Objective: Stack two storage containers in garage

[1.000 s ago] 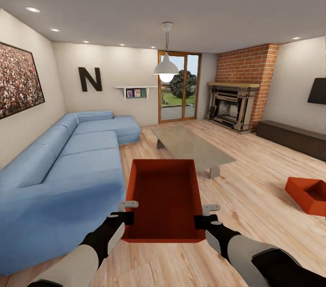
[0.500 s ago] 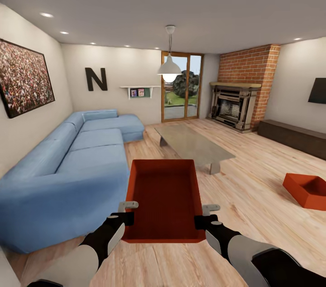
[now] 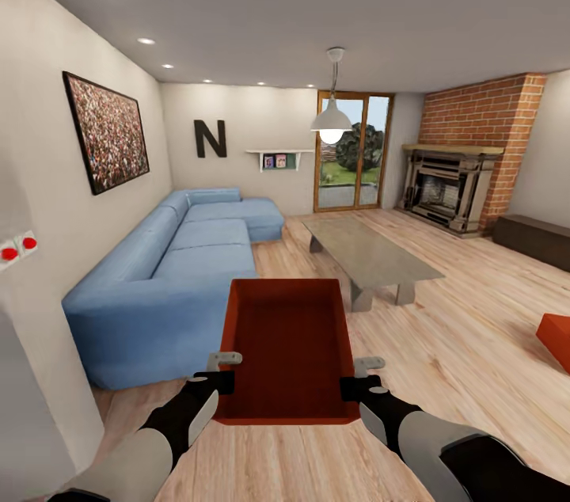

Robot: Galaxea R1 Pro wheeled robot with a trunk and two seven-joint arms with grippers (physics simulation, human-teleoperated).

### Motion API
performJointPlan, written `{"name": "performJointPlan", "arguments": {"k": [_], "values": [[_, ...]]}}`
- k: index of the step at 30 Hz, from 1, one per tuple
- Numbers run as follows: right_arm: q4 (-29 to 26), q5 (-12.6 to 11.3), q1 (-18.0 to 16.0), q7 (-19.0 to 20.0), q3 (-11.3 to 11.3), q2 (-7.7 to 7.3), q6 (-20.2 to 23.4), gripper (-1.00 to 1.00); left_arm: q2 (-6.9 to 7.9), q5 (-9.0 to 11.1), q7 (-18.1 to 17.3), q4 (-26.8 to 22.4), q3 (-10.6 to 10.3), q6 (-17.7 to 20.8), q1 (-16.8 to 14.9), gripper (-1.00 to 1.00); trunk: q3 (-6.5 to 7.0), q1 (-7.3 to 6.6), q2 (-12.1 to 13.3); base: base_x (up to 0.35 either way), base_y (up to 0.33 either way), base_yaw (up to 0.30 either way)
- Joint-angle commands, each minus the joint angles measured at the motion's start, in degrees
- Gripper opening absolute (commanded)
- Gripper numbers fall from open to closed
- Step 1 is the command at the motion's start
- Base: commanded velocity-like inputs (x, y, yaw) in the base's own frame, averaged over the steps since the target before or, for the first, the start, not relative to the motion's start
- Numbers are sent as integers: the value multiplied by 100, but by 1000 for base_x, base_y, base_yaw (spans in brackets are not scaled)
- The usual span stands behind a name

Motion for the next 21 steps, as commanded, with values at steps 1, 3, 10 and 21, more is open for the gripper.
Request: {"name": "performJointPlan", "arguments": {"k": [1, 3, 10, 21], "values": [[17, -72, -3, -10, -239, -8, -18, -100, 9, 151, 70, -91, 290, 28, -7, -100, -10, -2, -8, -336, 0, 268], [17, -73, -3, -10, -239, -8, -19, -100, 9, 151, 70, -91, 290, 28, -7, -100, -8, -2, -8, -325, 0, 268], [17, -72, -3, -10, -239, -8, -20, -100, 10, 151, 70, -91, 290, 28, -7, -100, 5, -2, -8, -286, 0, 268], [17, -71, -3, -10, -239, -8, -16, -100, 16, 151, 70, -91, 290, 28, -7, -100, 34, -2, -8, -165, 0, 268]]}}
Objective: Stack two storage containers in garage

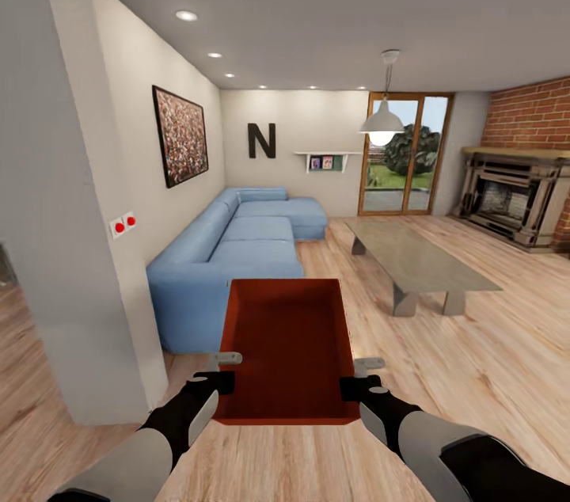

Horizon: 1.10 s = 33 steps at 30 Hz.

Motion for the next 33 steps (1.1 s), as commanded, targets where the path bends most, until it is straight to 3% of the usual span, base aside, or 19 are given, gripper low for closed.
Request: {"name": "performJointPlan", "arguments": {"k": [1, 33], "values": [[17, -68, -3, -8, -240, -9, -19, -100, 9, 127, 69, -90, 312, 27, -7, -100, -7, 1, -8, -40, 0, 268], [17, -72, -3, -8, -240, 13, -20, -100, 4, 127, 69, -93, 312, 27, -7, -100, 89, 1, -8, -3, 0, 268]]}}
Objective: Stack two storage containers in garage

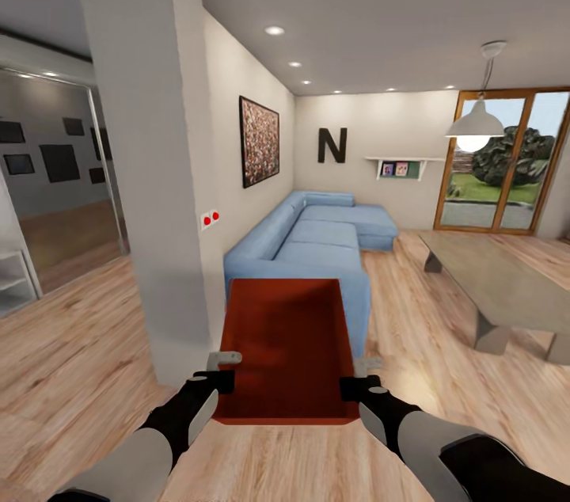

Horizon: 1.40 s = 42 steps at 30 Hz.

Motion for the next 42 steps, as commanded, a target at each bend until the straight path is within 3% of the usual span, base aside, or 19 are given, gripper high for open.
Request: {"name": "performJointPlan", "arguments": {"k": [1, 42], "values": [[16, -58, -2, 2, -238, 0, -18, -100, 7, 219, 79, -56, 240, -21, -8, -100, -7, 2, -8, 0, 0, 268], [16, -58, -2, 10, -238, -12, -12, -100, 7, 219, 79, -61, 240, -21, -8, -100, 116, 2, -8, 0, 0, 268]]}}
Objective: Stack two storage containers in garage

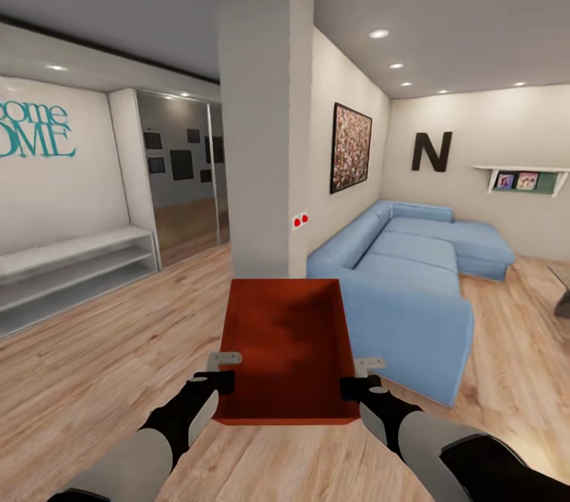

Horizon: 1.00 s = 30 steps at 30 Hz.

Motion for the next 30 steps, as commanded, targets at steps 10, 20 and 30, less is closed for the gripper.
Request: {"name": "performJointPlan", "arguments": {"k": [10, 20, 30], "values": [[17, -62, -3, -4, -251, 1, -17, -100, 15, 158, 74, -102, 281, 27, -8, -100, 20, 2, -9, 0, 0, 268], [17, -62, -3, -4, -251, 1, -17, -100, 16, 158, 74, -102, 281, 26, -8, -100, 49, 2, -9, 0, 0, 268], [17, -62, -3, -4, -251, -2, -17, -100, 13, 158, 74, -102, 281, 27, -8, -100, 79, 2, -9, 0, 0, 268]]}}
